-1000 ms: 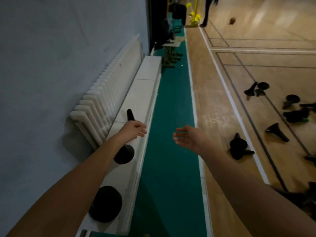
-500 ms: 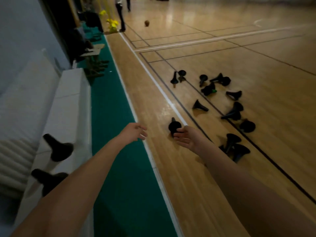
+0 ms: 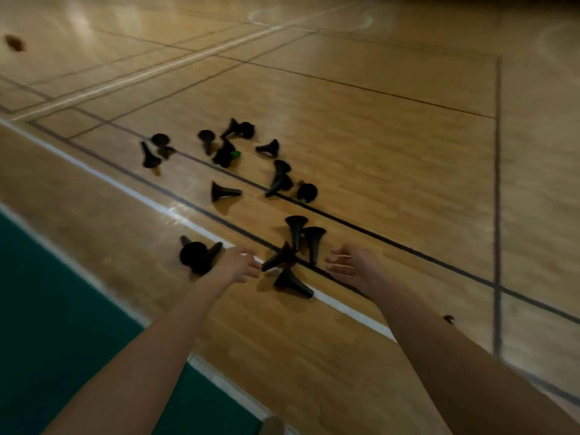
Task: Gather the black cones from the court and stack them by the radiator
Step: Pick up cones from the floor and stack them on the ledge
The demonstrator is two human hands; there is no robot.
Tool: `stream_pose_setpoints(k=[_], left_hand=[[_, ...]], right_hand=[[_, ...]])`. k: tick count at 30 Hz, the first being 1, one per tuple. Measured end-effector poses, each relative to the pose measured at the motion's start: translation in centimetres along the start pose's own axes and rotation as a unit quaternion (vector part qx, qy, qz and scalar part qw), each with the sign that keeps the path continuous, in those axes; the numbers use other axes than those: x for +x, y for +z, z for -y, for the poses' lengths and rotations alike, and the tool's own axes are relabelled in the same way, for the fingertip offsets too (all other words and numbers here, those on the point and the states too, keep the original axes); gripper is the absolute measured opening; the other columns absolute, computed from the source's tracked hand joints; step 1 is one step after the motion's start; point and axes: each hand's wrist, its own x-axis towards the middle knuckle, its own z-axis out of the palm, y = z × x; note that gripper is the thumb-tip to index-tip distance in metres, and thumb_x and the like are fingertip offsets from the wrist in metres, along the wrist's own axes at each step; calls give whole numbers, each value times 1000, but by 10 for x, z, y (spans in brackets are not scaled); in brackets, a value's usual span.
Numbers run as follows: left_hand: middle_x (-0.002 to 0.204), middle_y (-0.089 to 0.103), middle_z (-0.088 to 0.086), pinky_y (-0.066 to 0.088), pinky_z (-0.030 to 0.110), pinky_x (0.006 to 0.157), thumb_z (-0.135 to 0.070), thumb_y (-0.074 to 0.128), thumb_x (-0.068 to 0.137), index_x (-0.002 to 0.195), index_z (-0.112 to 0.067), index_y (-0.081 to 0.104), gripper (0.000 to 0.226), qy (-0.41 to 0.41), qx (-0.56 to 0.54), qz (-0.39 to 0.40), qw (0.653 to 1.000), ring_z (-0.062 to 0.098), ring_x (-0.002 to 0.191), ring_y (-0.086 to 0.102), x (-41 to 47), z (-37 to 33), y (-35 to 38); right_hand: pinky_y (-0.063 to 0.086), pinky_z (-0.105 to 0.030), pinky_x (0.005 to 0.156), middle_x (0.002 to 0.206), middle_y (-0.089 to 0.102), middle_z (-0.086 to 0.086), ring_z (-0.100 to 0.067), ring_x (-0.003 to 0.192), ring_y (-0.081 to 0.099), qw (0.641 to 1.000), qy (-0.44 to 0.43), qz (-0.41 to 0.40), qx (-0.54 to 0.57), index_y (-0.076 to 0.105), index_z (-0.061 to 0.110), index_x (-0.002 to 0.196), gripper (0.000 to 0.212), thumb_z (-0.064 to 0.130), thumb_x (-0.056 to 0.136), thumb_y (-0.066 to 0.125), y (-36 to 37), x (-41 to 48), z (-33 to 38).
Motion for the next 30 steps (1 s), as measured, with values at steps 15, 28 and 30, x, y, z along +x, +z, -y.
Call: stream_pose_setpoints(k=[15, 28, 30], left_hand=[[102, 69, 3, 48, 30, 75, -27, 40, 101, 119, -12, 57, 29, 102, 269, 227, 930, 18, 90, 66, 74, -83, 261], [103, 67, 4, 48, 23, 66, -18, 40, 100, 107, -16, 60, 21, 157, 328, 238, 900, 16, 86, 65, 83, -120, 483], [103, 66, 3, 52, 33, 77, -18, 41, 99, 102, -18, 62, 21, 160, 332, 217, 904, 18, 89, 65, 100, -119, 500]], right_hand=[[52, -32, 67, 93, 69, -14, -26, 84, 67, 948, 21, -243, 205, 59, 0, 113, 26, 15, 98, 44, -244, -13, -50], [54, -33, 76, 92, 69, -15, -24, 80, 67, 926, 28, -264, 269, 57, 1, 111, 21, 14, 99, 46, -440, 12, -41], [54, -33, 77, 93, 69, -15, -25, 80, 67, 924, 39, -266, 270, 56, 1, 112, 21, 14, 98, 46, -457, 22, -39]])
